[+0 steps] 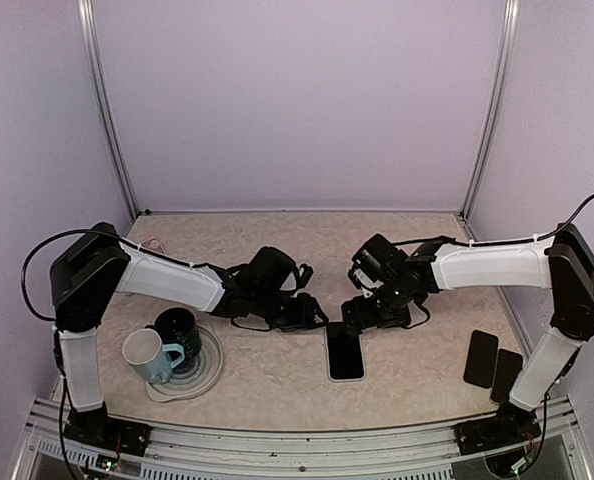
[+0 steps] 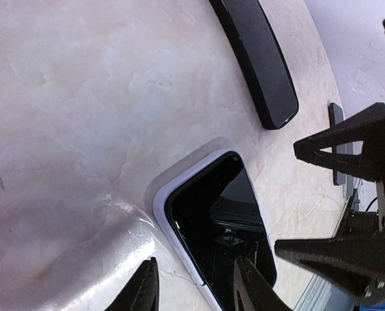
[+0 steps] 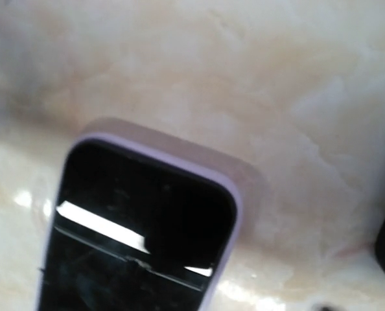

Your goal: Put the phone into the phone case

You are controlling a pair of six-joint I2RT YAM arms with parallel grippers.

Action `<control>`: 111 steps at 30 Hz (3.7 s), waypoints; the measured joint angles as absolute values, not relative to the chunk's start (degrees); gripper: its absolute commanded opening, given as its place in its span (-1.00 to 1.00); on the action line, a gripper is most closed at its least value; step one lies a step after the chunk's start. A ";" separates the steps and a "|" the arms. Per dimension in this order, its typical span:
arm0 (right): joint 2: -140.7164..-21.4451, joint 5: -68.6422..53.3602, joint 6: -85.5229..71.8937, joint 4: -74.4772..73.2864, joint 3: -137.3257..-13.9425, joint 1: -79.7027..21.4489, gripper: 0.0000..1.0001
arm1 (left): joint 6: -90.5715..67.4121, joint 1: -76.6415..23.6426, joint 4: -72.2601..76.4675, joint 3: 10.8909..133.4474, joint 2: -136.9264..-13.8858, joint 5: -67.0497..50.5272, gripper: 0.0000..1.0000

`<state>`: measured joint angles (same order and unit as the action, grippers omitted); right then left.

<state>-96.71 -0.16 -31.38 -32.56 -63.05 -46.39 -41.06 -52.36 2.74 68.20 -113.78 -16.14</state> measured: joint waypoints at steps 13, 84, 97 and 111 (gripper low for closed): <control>-106.15 -2.81 -36.60 -37.30 -68.47 -52.49 0.98 | -47.70 -50.35 12.29 59.81 -113.49 -15.35 0.10; -95.70 4.99 -34.33 -22.50 -56.01 -57.87 0.98 | -56.21 -50.48 43.13 54.96 -119.39 -26.00 -1.00; -73.01 -26.20 -19.90 4.40 -34.59 -36.23 0.90 | -25.50 -54.33 30.33 58.30 -111.02 -25.04 -1.00; -75.05 -45.10 2.76 15.70 -30.98 -35.59 -0.09 | -6.55 -56.86 29.12 54.37 -104.99 -26.83 -1.00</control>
<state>-75.05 -45.10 2.76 15.70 -30.98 -35.59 -6.55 -56.86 29.12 54.37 -104.99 -26.83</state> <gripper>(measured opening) 0.545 0.107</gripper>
